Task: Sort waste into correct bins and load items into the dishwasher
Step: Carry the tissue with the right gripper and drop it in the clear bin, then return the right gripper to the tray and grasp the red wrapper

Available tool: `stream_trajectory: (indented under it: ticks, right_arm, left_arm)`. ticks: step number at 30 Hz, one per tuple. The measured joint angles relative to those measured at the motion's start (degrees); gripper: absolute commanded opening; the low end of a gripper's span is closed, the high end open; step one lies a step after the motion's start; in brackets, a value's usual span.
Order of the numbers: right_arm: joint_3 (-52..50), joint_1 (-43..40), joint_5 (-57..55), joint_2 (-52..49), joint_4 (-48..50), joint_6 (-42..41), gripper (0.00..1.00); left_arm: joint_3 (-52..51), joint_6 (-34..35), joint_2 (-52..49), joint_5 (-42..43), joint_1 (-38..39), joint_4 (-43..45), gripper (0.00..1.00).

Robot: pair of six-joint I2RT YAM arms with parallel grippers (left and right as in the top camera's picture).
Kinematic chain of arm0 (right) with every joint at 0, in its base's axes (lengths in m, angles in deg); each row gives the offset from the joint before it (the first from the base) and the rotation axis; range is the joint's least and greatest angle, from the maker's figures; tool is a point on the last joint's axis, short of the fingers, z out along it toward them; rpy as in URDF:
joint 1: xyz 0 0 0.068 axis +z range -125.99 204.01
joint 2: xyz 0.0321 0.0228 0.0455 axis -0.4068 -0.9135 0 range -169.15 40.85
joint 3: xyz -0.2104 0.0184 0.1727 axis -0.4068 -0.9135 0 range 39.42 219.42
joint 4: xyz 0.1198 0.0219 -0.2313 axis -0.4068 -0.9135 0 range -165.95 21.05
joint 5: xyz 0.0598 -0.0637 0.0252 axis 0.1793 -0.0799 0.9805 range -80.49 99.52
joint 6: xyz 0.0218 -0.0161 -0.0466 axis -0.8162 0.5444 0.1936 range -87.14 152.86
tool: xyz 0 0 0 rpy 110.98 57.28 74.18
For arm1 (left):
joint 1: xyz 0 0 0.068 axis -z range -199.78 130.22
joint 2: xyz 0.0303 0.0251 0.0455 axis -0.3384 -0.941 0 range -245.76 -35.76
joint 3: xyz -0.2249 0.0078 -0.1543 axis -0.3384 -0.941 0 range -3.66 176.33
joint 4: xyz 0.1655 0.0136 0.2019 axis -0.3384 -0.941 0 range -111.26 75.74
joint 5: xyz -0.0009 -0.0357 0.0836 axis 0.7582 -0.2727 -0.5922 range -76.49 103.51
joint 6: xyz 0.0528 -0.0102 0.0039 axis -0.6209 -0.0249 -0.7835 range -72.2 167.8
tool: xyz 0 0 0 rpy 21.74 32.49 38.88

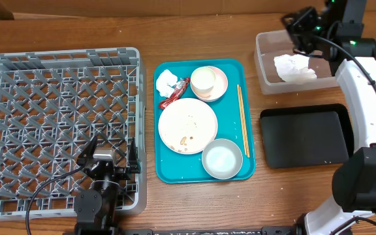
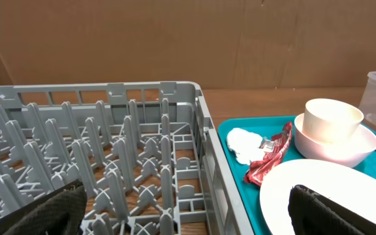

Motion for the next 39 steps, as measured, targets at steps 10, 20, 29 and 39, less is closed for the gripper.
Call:
stream_trajectory:
  ticks: [10,20,29,39]
  right_arm:
    - [0.0,21.5,-1.3,-0.1,-5.7,5.1,0.81]
    - [0.0,40.5,-27.5,-5.1,-8.5,-3.4,0.73]
    - [0.0,44.8,-35.5,-13.9,-5.1,-15.7,0.72]
    - [0.0,43.5,-39.0,-17.0,-1.7,-19.6,0.72]
  left_arm:
    - [0.0,0.0,0.0,0.0,0.0,0.0,1.0]
    - [0.0,0.0,0.0,0.0,0.0,0.0,1.0]
    - [0.0,0.0,0.0,0.0,0.0,0.0,1.0]
    - [0.0,0.0,0.0,0.0,0.0,0.0,1.0]
